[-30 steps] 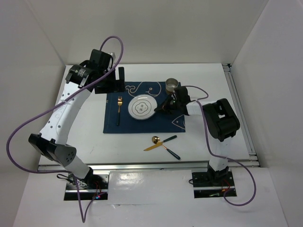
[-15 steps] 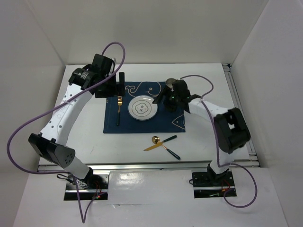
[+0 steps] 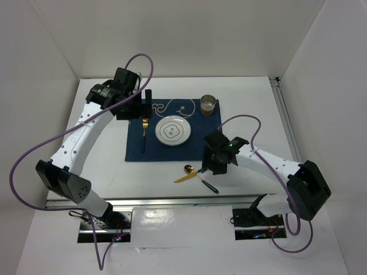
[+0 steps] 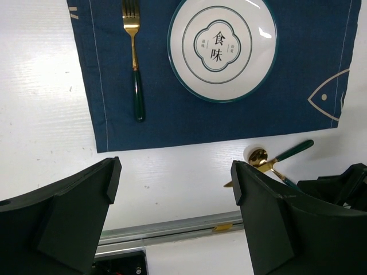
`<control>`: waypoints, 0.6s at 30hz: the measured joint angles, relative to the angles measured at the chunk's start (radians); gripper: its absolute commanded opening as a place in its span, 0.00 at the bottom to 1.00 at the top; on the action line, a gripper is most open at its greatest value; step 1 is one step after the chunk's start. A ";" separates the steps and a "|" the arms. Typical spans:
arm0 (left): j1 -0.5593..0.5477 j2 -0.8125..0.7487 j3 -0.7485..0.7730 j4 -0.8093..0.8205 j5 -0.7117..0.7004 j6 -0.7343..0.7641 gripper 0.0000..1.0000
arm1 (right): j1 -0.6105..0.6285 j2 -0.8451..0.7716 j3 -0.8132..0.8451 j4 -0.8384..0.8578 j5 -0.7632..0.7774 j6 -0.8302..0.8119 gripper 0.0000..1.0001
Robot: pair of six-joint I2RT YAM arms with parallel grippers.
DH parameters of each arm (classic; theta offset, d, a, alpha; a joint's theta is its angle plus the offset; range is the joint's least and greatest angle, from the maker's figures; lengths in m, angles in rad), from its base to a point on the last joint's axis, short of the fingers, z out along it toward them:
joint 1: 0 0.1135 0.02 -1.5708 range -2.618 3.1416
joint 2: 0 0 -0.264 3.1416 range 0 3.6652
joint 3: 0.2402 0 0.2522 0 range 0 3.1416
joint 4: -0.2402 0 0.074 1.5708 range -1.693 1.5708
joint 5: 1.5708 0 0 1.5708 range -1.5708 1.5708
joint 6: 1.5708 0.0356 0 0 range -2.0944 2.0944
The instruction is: Set the dinner table for one person
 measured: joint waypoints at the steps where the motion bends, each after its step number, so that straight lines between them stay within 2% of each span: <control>1: 0.000 0.000 0.000 0.003 0.002 0.000 0.97 | 0.005 0.000 -0.014 -0.035 0.005 0.029 0.58; 4: 0.000 0.000 0.000 0.010 0.009 -0.001 0.97 | 0.009 -0.001 -0.026 -0.075 0.010 0.103 0.57; 11: 0.000 0.000 -0.006 0.016 0.014 -0.002 0.97 | 0.029 0.008 -0.026 -0.055 -0.014 0.202 0.56; 14: 0.000 0.000 -0.006 0.016 0.016 -0.001 0.97 | 0.058 0.058 0.022 -0.070 -0.002 0.154 0.55; 18: 0.000 0.000 -0.006 0.018 0.019 -0.001 0.97 | 0.071 0.201 0.180 -0.102 0.030 -0.021 0.56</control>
